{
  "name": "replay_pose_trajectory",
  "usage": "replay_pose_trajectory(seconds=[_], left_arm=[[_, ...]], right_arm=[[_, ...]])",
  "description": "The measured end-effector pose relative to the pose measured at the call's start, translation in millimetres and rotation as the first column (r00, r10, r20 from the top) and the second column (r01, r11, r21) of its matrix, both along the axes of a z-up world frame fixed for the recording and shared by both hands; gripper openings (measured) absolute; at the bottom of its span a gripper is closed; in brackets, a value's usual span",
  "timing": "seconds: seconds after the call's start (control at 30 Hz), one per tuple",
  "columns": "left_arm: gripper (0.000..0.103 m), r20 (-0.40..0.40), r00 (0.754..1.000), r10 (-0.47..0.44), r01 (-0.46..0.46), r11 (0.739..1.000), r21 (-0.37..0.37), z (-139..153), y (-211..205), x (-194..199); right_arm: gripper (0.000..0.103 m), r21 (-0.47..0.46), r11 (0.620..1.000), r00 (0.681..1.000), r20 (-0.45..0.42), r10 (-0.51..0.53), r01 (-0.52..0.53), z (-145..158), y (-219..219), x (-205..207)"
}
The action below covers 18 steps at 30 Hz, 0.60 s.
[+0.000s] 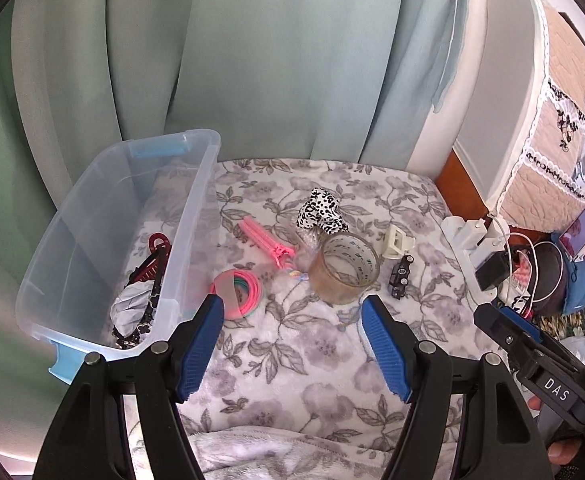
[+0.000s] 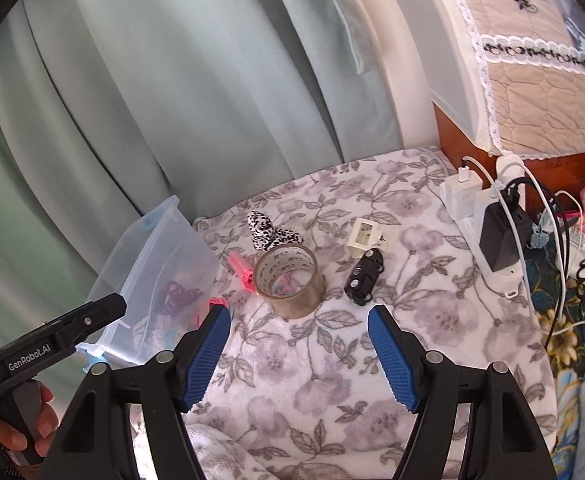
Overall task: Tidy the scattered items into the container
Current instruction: 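Withdraw both open tools from the container, then grasp the clear tape roll with the left tool while the right tool grasps the black toy car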
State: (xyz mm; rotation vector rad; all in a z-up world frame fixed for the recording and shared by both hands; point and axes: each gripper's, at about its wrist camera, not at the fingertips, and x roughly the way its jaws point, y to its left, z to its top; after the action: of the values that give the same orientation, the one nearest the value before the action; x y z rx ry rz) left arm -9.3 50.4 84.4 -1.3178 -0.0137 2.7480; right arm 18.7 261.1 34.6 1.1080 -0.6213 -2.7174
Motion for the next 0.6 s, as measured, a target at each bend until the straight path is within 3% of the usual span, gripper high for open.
replay_pose_trajectory(seconds=[0.6], left_arm=[[0.072, 0.177, 0.984, 0.004, 0.005, 0.999, -0.05, -64, 23, -23]], right_arm=[[0.076, -0.008, 0.998, 0.987, 0.154, -0.055, 0.056, -52, 26, -7]])
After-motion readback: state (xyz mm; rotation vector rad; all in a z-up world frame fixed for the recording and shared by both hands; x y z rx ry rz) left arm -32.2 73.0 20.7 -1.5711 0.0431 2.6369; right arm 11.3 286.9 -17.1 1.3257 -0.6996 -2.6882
